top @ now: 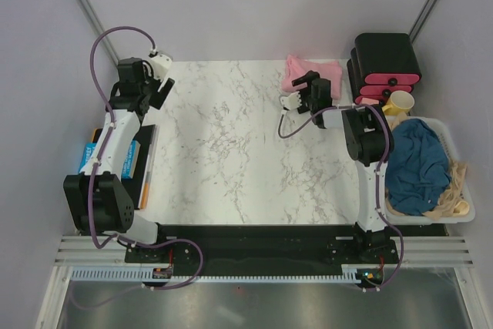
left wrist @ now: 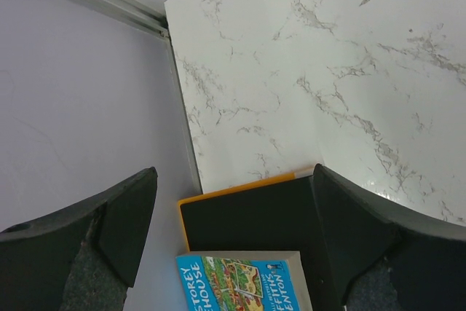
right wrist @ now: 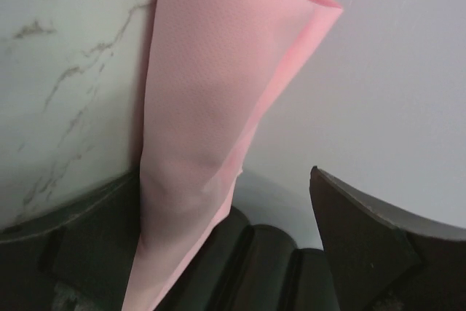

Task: Fold and stack the t-shirts
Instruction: Put the neatly folded tshirt into the corner of the board with the right arm

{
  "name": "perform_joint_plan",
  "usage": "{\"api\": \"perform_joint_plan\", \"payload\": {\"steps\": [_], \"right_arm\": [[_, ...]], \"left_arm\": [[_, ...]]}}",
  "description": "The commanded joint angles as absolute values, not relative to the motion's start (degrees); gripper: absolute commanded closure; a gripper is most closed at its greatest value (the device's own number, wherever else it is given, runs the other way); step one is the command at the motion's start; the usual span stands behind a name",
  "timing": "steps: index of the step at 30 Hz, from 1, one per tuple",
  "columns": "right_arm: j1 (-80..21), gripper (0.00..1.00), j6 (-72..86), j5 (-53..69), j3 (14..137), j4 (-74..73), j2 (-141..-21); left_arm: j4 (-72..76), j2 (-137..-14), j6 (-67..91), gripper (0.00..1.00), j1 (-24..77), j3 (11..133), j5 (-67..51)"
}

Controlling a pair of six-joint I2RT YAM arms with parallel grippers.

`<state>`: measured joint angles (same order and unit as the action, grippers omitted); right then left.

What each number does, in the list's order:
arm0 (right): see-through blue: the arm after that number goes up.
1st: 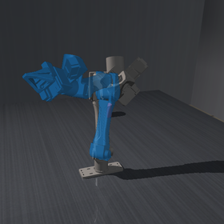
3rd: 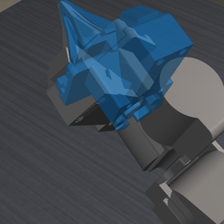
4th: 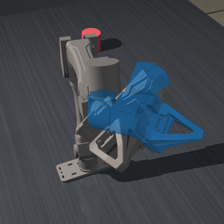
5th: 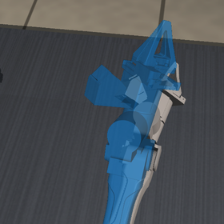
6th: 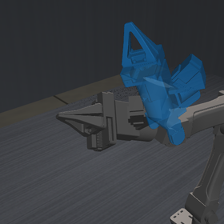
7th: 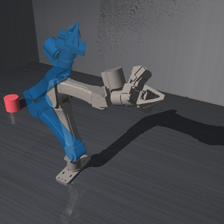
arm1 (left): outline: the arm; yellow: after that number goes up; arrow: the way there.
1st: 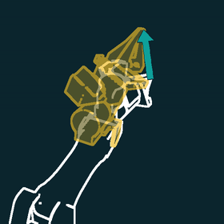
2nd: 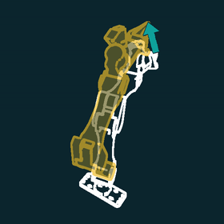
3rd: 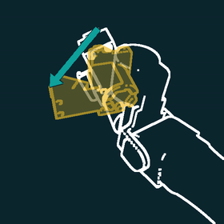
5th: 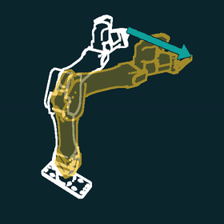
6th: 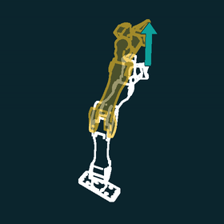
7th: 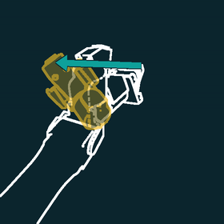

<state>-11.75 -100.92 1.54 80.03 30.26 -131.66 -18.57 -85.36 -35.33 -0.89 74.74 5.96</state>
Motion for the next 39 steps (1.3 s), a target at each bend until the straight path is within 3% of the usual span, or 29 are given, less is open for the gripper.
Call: {"api": "perform_joint_plan", "payload": {"steps": [1, 6, 14, 19, 22, 26, 30, 33, 37, 38, 39], "right_arm": [[-11.6, 0.02, -92.5, -3.1, 77.0, 26.3, -127.7], [-13.4, 0.02, -77.6, -6.9, 74.4, 22.2, -116.9], [-18.5, 0.02, -54.2, 1.5, 80.9, -20.9, -100.8], [-18.9, 0.02, -40.4, 19.4, 101.3, -57.4, -102.8], [-18.6, 0.02, -34.6, 23.0, 106.3, -65.8, -102.7], [-17.7, 0.02, -29.9, 19.3, 104.6, -64.3, -100.8], [-12.1, 0.13, -23.9, 23.5, 107.7, -63.2, -104.7], [-8.6, 0.14, -22.9, 27.8, 111.7, -63.7, -105.5], [-6.0, 0.09, -20.7, 29.3, 113.4, -65.6, -103.9], [-5.8, 0.02, -19.9, 28.2, 113.4, -66.0, -103.1], [-5.7, 0.02, -18.8, 26.6, 113.1, -66.3, -102.5]], "left_arm": [[-18.3, -85.6, -33.3, 0.05, -0.7, 77.1, 6.9], [-18.3, -85.3, -32.5, 0.05, 1.2, 75.9, 6.1], [-18.5, -83.9, -31.8, 0.04, 4.9, 73.4, 4.2], [-21.6, -81.0, -30.4, 0.0, 6.9, 72.7, -2.9], [-27.8, -80.0, -27.0, 0.0, 7.0, 74.9, -12.6], [-34.4, -79.7, -24.3, 0.0, 7.4, 77.3, -27.4], [-35.5, -79.7, -23.5, 0.04, 8.9, 78.7, -29.6], [-37.3, -79.4, -22.5, 0.0, 8.9, 80.7, -32.7], [-40.7, -79.1, -19.4, 0.0, 8.8, 83.1, -35.4], [-40.8, -79.1, -17.5, 0.0, 8.8, 83.4, -33.9], [-40.9, -78.9, -14.0, 0.0, 8.8, 83.7, -33.0]]}}
